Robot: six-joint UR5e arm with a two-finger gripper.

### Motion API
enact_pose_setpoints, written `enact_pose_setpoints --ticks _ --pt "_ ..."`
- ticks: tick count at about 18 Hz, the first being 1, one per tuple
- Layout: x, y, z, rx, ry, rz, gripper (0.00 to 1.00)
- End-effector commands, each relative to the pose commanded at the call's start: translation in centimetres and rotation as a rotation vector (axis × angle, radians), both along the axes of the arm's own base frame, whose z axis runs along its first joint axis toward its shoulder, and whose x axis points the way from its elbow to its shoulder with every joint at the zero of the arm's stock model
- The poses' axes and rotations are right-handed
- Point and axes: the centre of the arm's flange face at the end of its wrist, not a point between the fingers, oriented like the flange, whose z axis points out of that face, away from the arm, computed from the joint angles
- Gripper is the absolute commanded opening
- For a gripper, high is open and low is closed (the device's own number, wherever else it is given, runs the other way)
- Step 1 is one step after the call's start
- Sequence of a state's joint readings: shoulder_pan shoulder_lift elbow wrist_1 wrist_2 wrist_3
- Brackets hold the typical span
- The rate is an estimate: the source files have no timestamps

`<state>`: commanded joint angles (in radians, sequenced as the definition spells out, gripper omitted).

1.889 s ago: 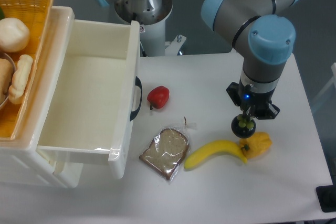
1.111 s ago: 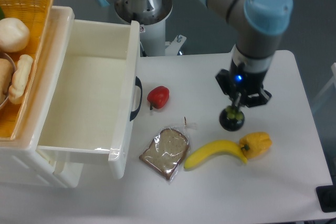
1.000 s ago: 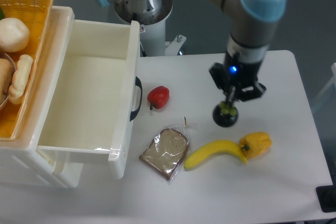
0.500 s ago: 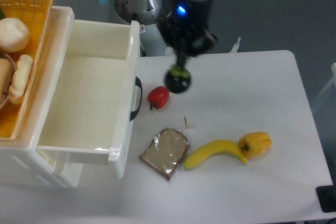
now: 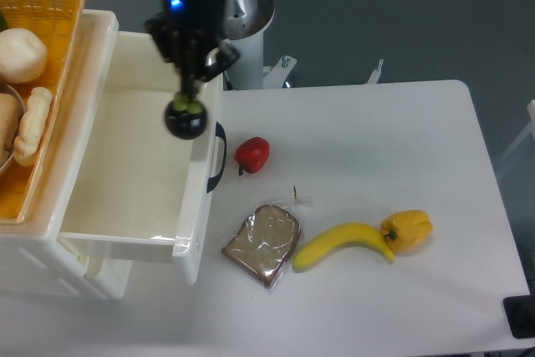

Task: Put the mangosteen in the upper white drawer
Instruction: 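Carry the mangosteen over the open white drawer and lower it inside, then open the gripper to release the mangosteen into the drawer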

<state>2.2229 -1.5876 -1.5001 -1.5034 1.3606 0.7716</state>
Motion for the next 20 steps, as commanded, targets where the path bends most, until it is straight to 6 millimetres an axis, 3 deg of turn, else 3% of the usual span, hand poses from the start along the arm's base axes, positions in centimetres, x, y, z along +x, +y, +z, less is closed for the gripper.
enact_pose_setpoints --ticks 5,10,14,15,16,17,20 --pt "0.5 3.3 -5.3 -0.05 -0.032 -0.049 0.0" --pt "0.2 5.1 -7.9 -0.055 -0.031 -0.101 0.03" --pt "0.6 5.5 -8.5 -0.056 -0.045 -0.13 0.48" --pt "0.7 5.5 -8.4 -0.055 -0.044 -0.133 0.54" --pt "0.6 5.5 -8.4 -0.05 -0.048 -0.132 0.72" --pt "0.6 5.6 -8.2 -0.034 -0.062 -0.136 0.97" --pt "0.3 5.5 -7.4 0.014 -0.098 -0.131 0.99"
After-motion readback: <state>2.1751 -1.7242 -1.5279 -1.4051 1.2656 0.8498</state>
